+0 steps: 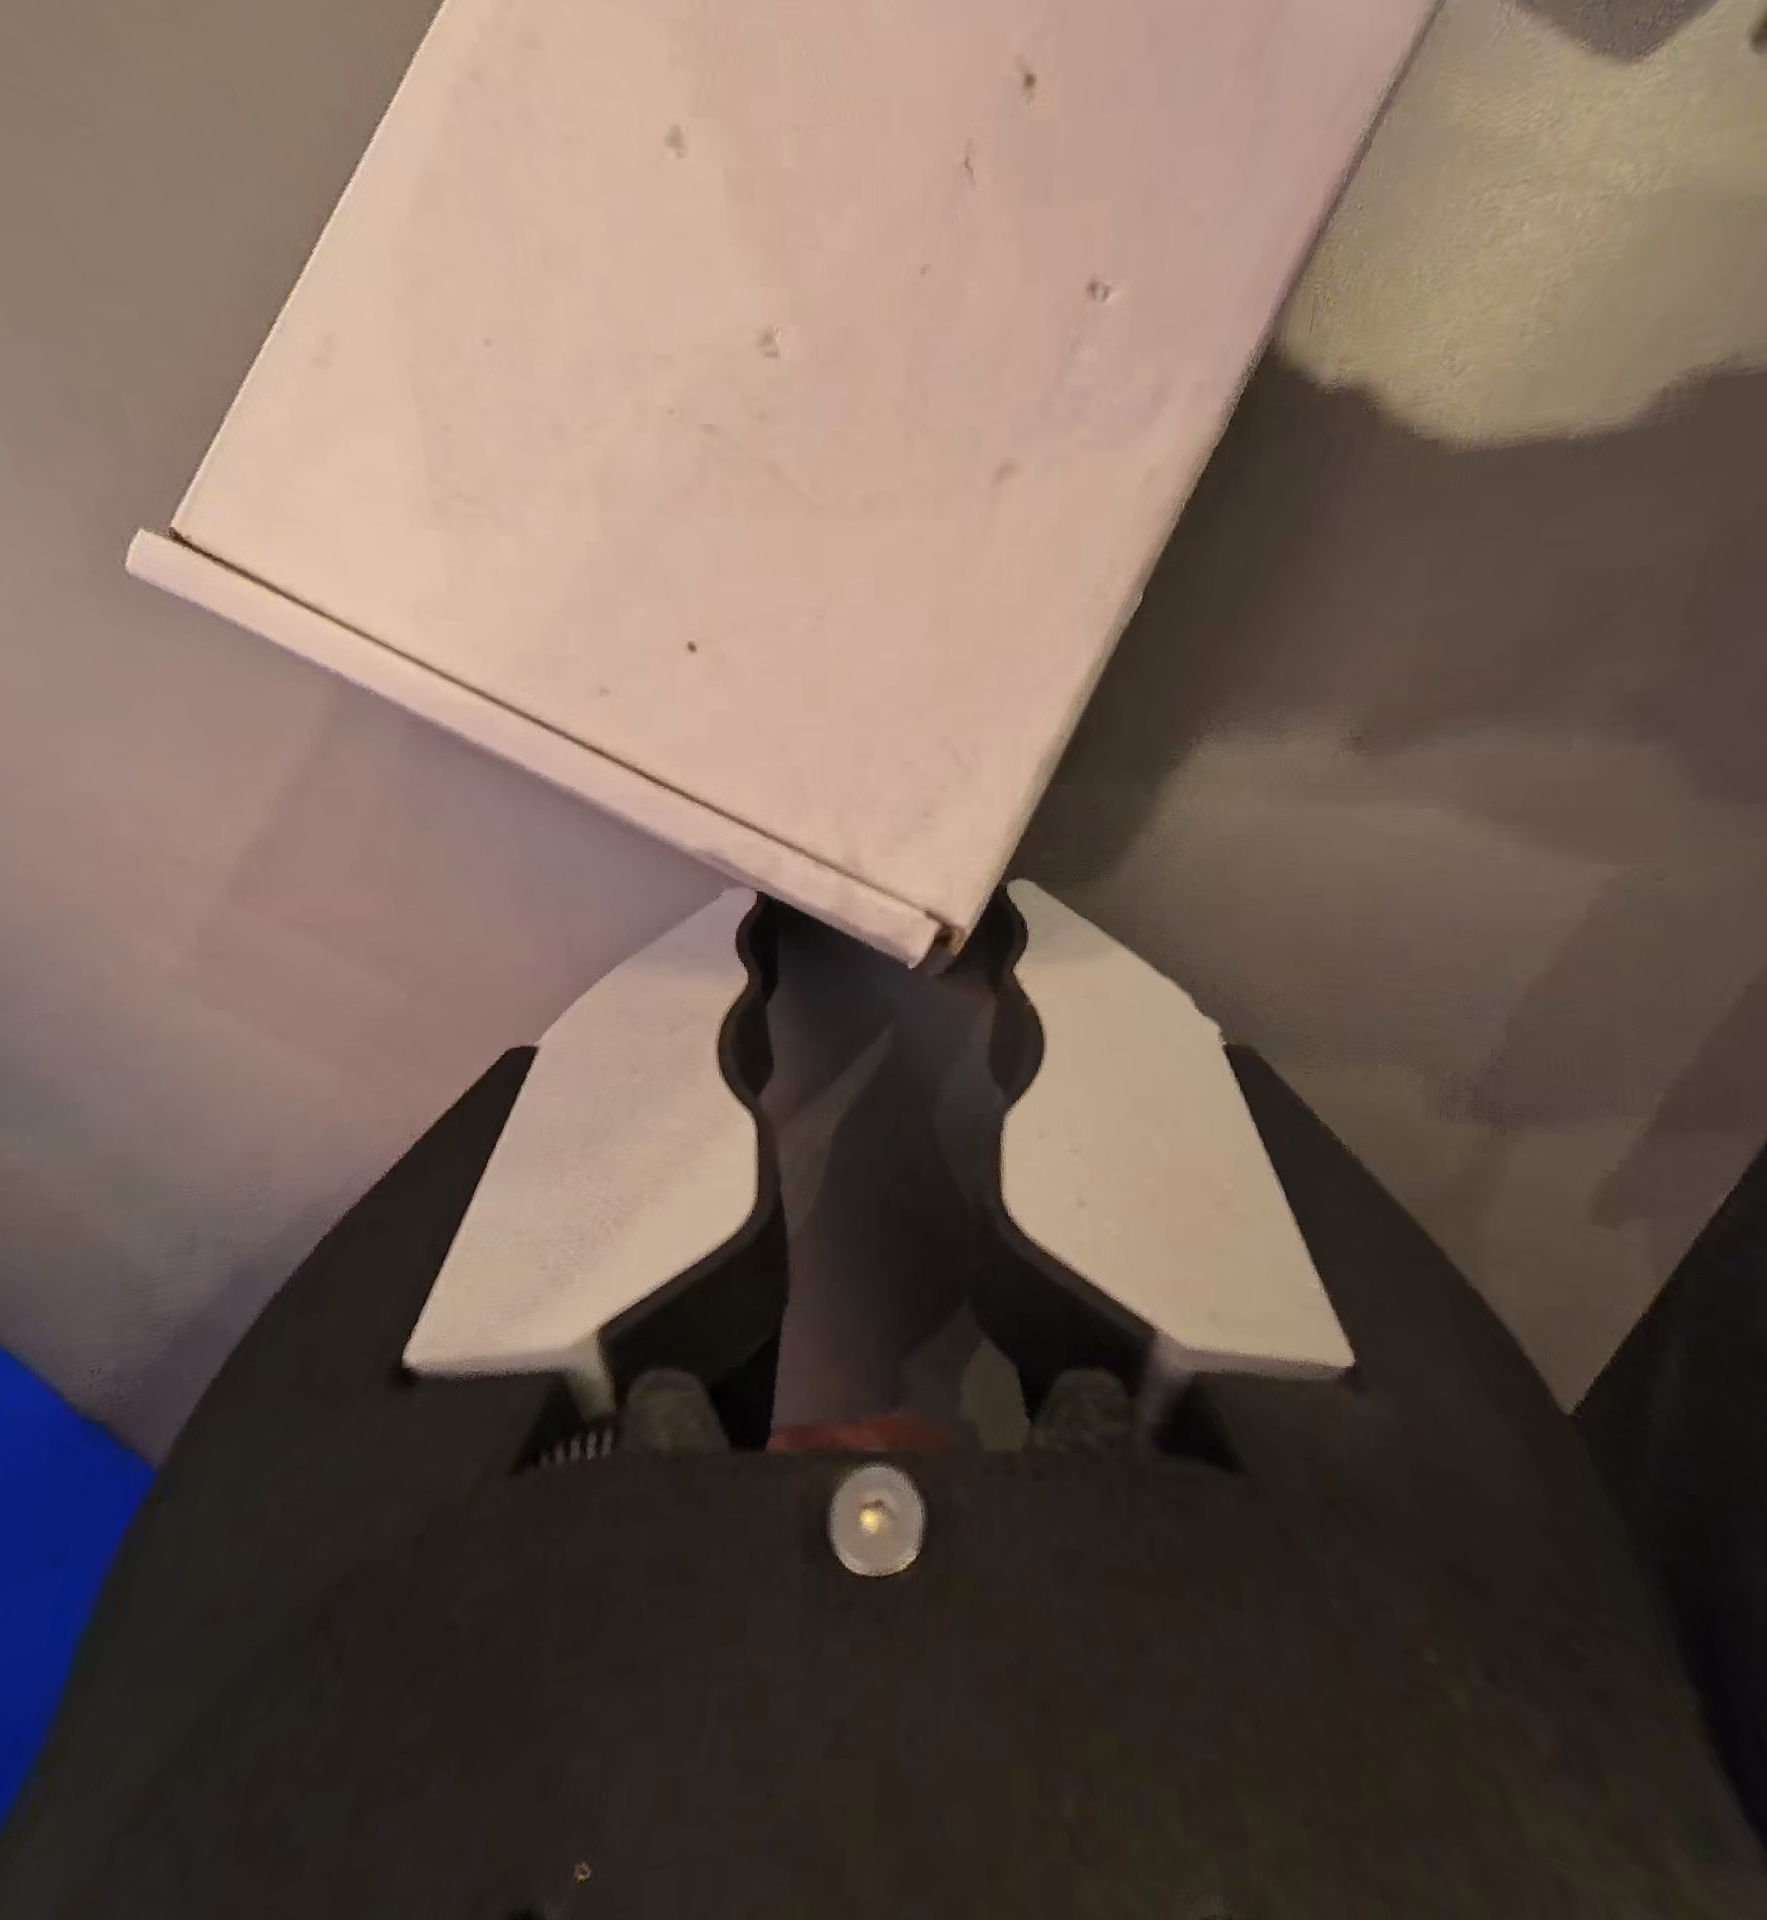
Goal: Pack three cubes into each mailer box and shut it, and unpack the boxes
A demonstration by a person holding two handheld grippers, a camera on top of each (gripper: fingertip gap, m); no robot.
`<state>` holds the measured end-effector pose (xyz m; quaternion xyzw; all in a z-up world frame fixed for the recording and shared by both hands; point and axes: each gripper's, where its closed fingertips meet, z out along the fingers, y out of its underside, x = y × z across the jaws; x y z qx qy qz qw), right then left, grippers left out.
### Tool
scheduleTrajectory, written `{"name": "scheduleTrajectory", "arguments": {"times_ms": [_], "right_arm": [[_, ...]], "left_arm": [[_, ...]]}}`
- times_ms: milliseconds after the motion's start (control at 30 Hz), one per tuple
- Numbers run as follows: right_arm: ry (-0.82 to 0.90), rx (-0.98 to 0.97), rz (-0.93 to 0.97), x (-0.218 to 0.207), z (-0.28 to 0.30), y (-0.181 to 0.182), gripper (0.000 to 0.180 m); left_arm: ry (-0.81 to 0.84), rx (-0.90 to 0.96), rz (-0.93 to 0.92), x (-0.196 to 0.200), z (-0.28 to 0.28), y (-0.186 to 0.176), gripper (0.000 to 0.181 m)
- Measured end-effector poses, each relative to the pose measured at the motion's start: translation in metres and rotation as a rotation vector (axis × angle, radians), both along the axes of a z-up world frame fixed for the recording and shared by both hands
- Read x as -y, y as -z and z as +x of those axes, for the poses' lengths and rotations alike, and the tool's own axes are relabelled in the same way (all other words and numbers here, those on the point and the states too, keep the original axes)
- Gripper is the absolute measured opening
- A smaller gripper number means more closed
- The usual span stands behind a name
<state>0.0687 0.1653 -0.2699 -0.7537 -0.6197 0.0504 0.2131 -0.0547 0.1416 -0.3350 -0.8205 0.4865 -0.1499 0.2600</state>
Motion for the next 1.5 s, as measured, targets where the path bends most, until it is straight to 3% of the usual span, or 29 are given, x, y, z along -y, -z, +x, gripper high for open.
{"name": "scheduleTrajectory", "arguments": {"times_ms": [167, 267, 333, 467, 600, 733, 900, 1000, 1067, 1233, 1500], "right_arm": [[-0.107, 0.140, -0.046, -0.006, -0.040, 0.021, 0.153], [-0.131, 0.273, -0.107, -0.010, -0.046, 0.048, 0.146], [-0.107, 0.293, -0.088, -0.022, -0.047, 0.050, 0.128], [-0.124, 0.270, -0.099, -0.025, -0.048, 0.049, 0.126], [-0.105, 0.191, -0.130, -0.021, -0.046, 0.041, 0.125], [-0.076, 0.115, -0.074, -0.031, -0.035, 0.006, 0.125], [0.005, 0.058, 0.102, -0.064, 0.032, -0.084, 0.126], [0.068, 0.168, 0.199, -0.084, 0.114, -0.126, 0.126], [0.133, 0.280, 0.196, -0.092, 0.177, -0.135, 0.126], [0.194, 0.445, 0.067, -0.098, 0.287, -0.104, 0.127], [0.101, 0.452, -0.059, -0.100, 0.310, -0.028, 0.127]], "left_arm": [[0.011, 0.008, -0.004, 0.002, 0.003, 0.000, 0.040], [0.009, 0.006, -0.008, 0.004, 0.003, 0.000, 0.040], [-0.004, 0.048, -0.046, 0.004, 0.003, -0.002, 0.037], [0.019, 0.025, -0.040, 0.005, 0.004, -0.001, 0.034], [0.008, 0.023, -0.048, 0.006, 0.003, -0.003, 0.046], [-0.019, 0.087, -0.027, 0.003, 0.003, -0.019, 0.050], [-0.022, 0.091, -0.021, 0.003, -0.001, -0.023, 0.052], [-0.007, 0.059, -0.032, 0.006, -0.001, -0.017, 0.054], [0.007, 0.042, -0.035, 0.009, 0.000, -0.013, 0.054], [0.022, 0.019, -0.049, 0.012, 0.004, -0.006, 0.054], [0.027, 0.010, -0.059, 0.015, 0.009, -0.001, 0.054]]}}
